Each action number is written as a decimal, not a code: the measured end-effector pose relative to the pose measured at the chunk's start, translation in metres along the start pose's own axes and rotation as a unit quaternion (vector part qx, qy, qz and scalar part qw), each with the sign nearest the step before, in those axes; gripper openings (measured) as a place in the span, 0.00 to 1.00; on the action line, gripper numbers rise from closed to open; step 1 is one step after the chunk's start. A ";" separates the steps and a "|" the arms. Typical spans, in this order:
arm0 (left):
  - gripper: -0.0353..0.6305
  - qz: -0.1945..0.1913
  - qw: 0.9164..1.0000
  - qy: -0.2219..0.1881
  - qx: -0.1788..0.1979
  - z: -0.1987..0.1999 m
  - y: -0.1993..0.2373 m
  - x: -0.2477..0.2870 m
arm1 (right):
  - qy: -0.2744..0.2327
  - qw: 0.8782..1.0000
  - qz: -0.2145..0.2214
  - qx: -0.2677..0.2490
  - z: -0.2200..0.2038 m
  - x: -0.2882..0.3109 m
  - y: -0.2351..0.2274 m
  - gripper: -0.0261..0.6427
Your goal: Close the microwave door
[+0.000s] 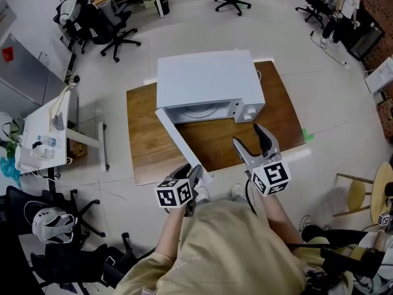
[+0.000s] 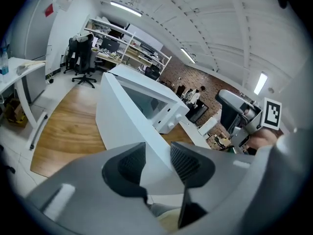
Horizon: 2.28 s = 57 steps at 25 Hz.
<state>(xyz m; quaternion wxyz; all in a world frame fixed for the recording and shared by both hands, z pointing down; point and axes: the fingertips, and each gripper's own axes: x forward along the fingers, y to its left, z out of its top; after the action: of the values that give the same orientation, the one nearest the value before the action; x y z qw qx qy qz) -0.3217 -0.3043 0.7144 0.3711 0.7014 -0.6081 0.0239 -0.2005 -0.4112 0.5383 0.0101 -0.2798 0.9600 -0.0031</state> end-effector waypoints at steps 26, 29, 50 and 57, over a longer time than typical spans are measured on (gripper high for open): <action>0.31 0.052 0.998 -0.010 -0.028 0.078 -0.052 0.116 | -0.009 0.994 -0.110 0.009 0.029 -0.048 -0.113 0.49; 0.30 0.054 0.998 -0.011 -0.007 0.091 -0.050 0.125 | -0.011 0.992 -0.125 0.019 0.032 -0.056 -0.116 0.49; 0.07 0.136 0.990 0.013 0.020 0.114 -0.010 0.183 | -0.005 0.991 -0.130 0.020 0.039 -0.074 -0.118 0.49; 0.10 0.081 0.990 -0.027 0.113 0.130 -0.042 0.155 | 0.019 0.994 -0.093 0.063 -0.009 -0.056 -0.103 0.49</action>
<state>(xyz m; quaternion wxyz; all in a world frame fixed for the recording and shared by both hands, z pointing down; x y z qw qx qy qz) -0.2994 -0.5060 0.6748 0.2696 0.6875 -0.6663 0.1035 -0.0983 -0.4680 0.5491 0.0093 -0.3662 0.9279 -0.0697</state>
